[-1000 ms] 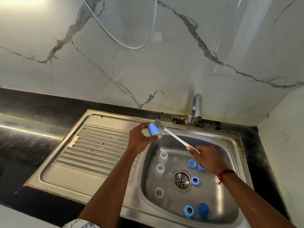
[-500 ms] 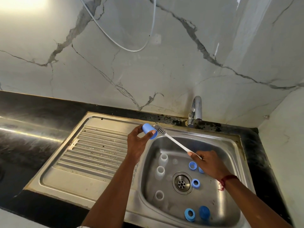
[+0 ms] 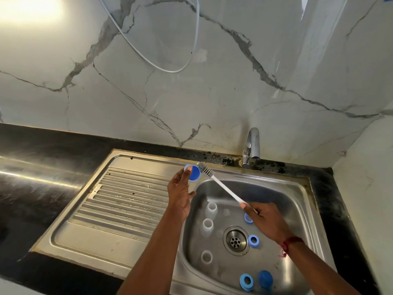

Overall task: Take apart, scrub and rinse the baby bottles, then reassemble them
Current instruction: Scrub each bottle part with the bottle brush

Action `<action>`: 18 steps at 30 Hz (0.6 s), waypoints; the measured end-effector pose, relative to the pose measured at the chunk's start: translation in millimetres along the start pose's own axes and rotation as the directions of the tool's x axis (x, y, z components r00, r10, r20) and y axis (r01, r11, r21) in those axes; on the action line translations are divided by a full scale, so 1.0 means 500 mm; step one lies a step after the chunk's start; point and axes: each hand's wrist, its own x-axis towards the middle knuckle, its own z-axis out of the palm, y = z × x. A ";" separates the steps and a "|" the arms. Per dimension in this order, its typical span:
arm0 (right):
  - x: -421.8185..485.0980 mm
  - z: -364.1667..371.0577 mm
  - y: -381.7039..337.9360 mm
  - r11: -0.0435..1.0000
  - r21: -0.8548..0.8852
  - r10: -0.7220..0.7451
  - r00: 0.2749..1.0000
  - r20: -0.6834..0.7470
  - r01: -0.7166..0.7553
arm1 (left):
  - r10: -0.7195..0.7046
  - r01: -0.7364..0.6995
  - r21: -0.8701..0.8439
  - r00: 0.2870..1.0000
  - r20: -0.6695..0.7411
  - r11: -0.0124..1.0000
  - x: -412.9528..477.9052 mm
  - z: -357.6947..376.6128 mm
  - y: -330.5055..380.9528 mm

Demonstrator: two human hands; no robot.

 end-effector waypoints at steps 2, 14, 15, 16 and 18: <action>0.003 0.004 0.006 1.000 -0.007 0.009 1.000 -0.006 -0.009 | -0.045 0.045 -0.027 0.999 0.009 0.999 -0.008 0.008 -0.002; -0.007 0.042 0.025 0.997 -0.060 0.041 0.996 -0.075 -0.046 | -0.136 0.140 -0.155 0.990 0.035 0.978 -0.012 0.032 -0.022; -0.011 0.044 0.026 0.998 -0.042 0.045 0.995 -0.085 -0.049 | -0.140 0.145 -0.159 0.989 0.040 0.977 -0.015 0.034 -0.024; -0.014 0.045 0.025 0.999 -0.022 0.046 0.995 -0.092 -0.049 | -0.149 0.154 -0.170 0.988 0.042 0.973 -0.018 0.036 -0.025; -0.022 0.050 0.019 0.999 0.013 0.053 0.996 -0.077 -0.053 | -0.178 0.188 -0.212 0.982 0.064 0.959 -0.012 0.036 -0.035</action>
